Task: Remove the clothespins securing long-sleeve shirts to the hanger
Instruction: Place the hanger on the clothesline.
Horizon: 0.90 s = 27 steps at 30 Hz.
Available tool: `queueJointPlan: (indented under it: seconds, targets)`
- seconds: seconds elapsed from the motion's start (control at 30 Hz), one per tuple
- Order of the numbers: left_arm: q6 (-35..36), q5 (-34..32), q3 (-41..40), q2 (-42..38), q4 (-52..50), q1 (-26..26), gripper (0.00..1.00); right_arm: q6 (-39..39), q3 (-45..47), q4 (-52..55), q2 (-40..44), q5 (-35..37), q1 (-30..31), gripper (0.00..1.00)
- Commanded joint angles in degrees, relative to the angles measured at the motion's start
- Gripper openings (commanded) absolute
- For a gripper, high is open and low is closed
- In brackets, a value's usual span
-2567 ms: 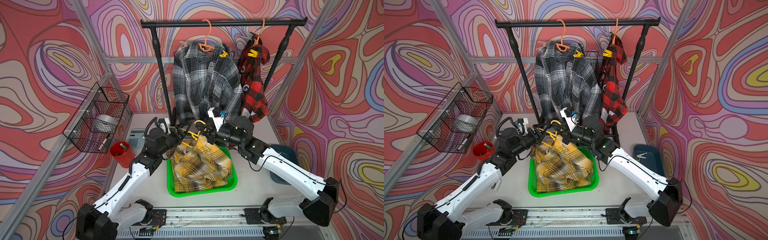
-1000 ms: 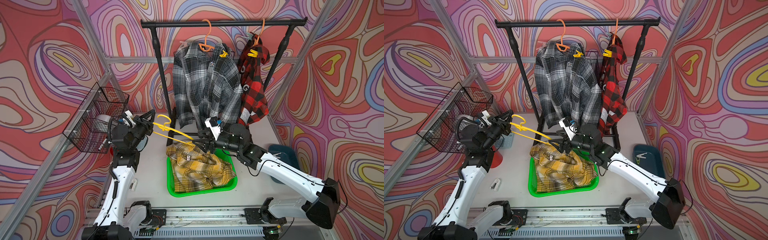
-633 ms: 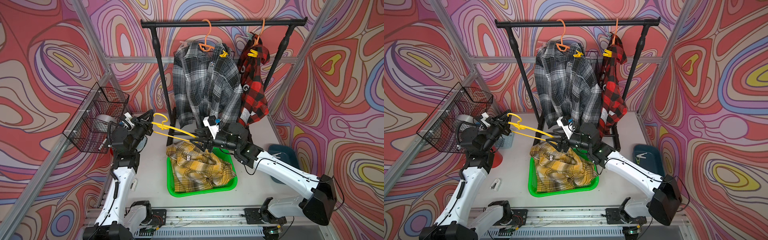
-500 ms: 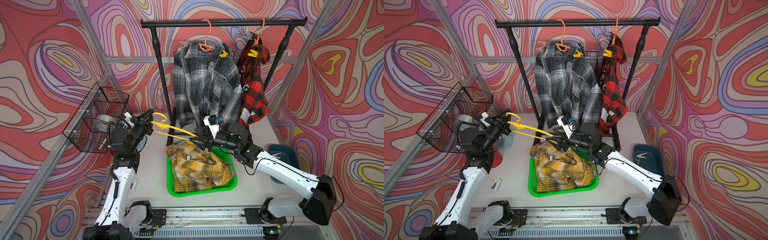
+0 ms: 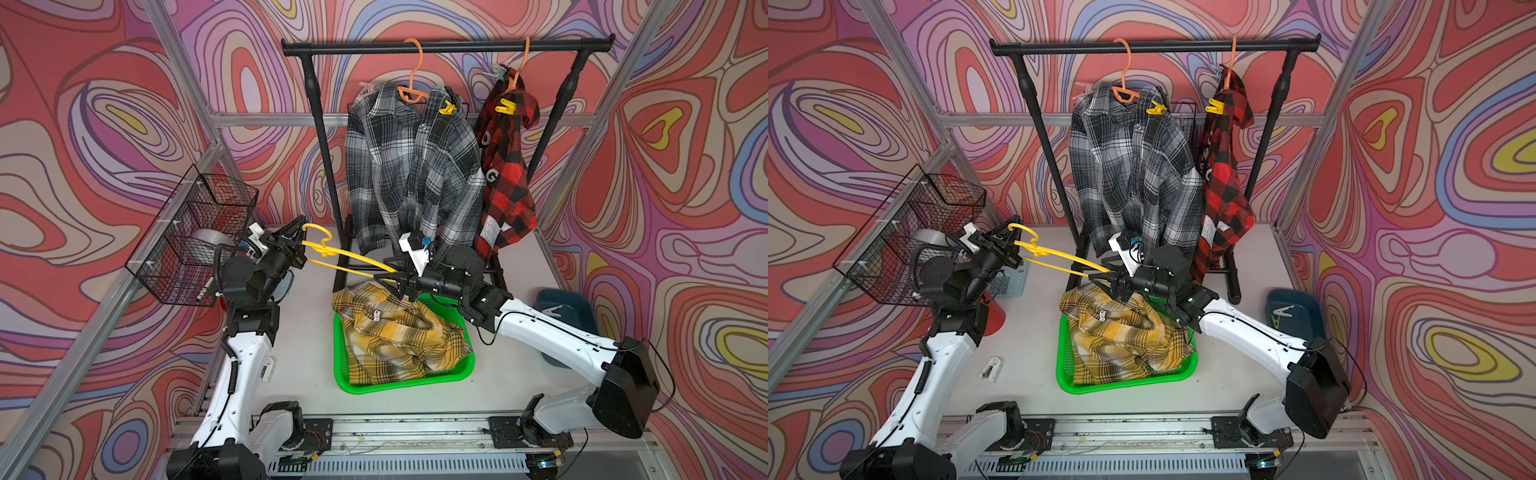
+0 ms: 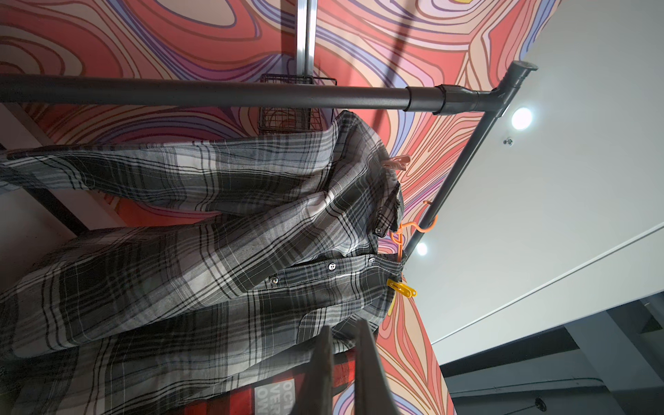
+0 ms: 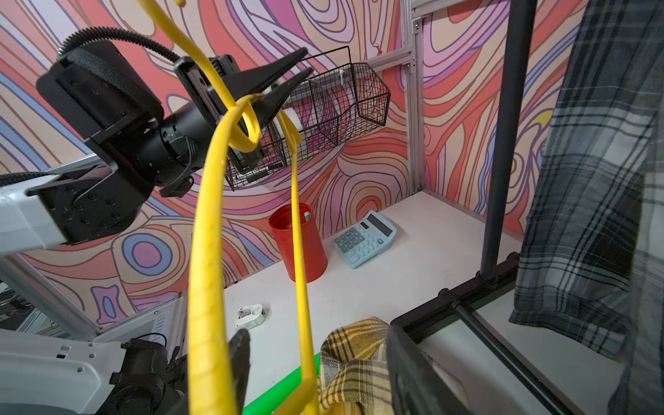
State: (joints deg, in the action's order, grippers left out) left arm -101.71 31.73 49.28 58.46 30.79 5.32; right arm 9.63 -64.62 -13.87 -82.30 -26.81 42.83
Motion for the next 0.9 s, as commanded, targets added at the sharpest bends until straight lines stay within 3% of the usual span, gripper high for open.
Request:
queueJointPlan:
  seconds: [0.0,0.3,0.4,0.5,0.63,0.7,0.87]
  targets:
    - [-2.5,1.5,-0.4,0.3,5.0,0.4,0.00,1.2,-1.6,-2.4,-1.1,-1.0,0.1,0.47]
    - [-1.1,2.9,0.1,0.9,4.8,0.4,0.00,1.2,-4.4,-0.2,-1.8,-1.2,0.1,0.04]
    - [0.1,4.0,1.3,1.4,5.1,0.5,0.40,0.8,-7.3,6.0,-0.6,3.3,0.1,0.00]
    - [4.1,5.9,3.7,1.3,2.4,1.1,0.64,-0.2,-10.8,13.8,2.0,7.5,0.1,0.00]
    - [13.5,7.7,8.3,0.3,-5.5,2.4,0.81,-2.6,-17.5,26.9,4.6,13.8,0.1,0.00]
    - [18.7,7.9,10.7,-0.2,-11.1,3.8,0.99,-3.4,-21.4,32.6,5.4,16.6,0.1,0.00]
    - [28.5,6.5,14.7,-0.8,-18.2,6.6,1.00,-5.0,-32.1,42.8,5.4,21.1,0.2,0.00]
